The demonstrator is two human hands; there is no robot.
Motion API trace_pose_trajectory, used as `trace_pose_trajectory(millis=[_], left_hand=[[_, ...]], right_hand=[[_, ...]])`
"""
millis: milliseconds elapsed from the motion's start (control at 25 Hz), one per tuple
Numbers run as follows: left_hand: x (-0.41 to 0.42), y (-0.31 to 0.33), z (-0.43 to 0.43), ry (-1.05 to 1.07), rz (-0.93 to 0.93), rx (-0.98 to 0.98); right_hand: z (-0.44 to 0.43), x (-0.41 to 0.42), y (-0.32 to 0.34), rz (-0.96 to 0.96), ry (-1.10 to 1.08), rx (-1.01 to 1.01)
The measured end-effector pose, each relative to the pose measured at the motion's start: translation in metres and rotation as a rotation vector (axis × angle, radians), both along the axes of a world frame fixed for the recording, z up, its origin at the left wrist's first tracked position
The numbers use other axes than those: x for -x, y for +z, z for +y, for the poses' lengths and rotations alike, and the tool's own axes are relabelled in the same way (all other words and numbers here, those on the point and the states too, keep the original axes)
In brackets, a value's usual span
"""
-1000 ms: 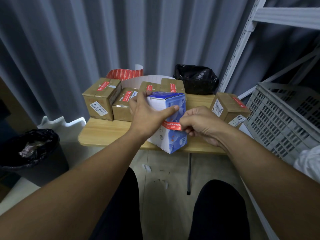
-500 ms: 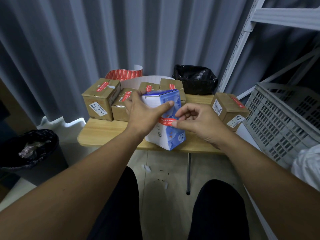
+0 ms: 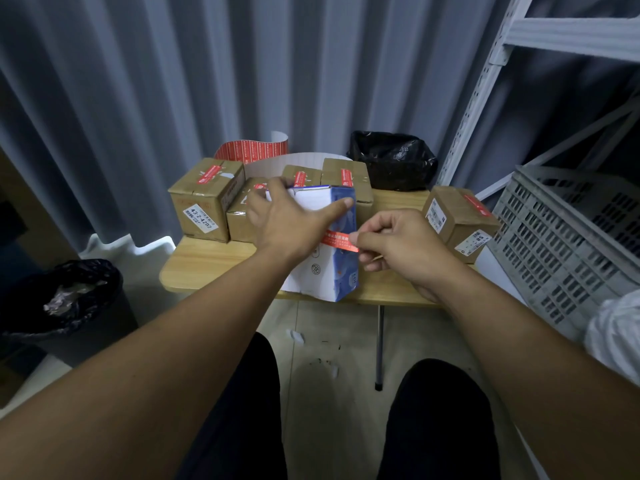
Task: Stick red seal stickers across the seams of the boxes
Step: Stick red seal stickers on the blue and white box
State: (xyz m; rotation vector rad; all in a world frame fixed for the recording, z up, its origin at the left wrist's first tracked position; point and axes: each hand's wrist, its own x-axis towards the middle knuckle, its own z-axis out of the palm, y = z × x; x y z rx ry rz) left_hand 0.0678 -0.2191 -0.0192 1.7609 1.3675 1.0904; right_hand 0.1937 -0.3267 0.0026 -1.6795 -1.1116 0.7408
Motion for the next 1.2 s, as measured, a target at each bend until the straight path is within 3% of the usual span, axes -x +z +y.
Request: trace_pose_trajectory(millis=[440, 600, 840, 1200], left_hand=[[0.001, 0.005, -0.005, -0.088, 0.077, -0.005], [0.004, 0.01, -0.005, -0.054, 0.06, 0.031], [0.008, 0.012, -0.006, -0.124, 0.21, 0.033], [0.001, 0.001, -0.004, -0.215, 0.075, 0.019]], right_hand=[[-0.006, 0.001, 0.011, -0.106, -0.059, -0.04], [-0.009, -0.002, 0.008, 0.021, -0.047, -0.005], [-0.009, -0.012, 0.015, 0.144, -0.039, 0.036], [-0.012, -0.022, 0.006, 0.279, -0.029, 0.112]])
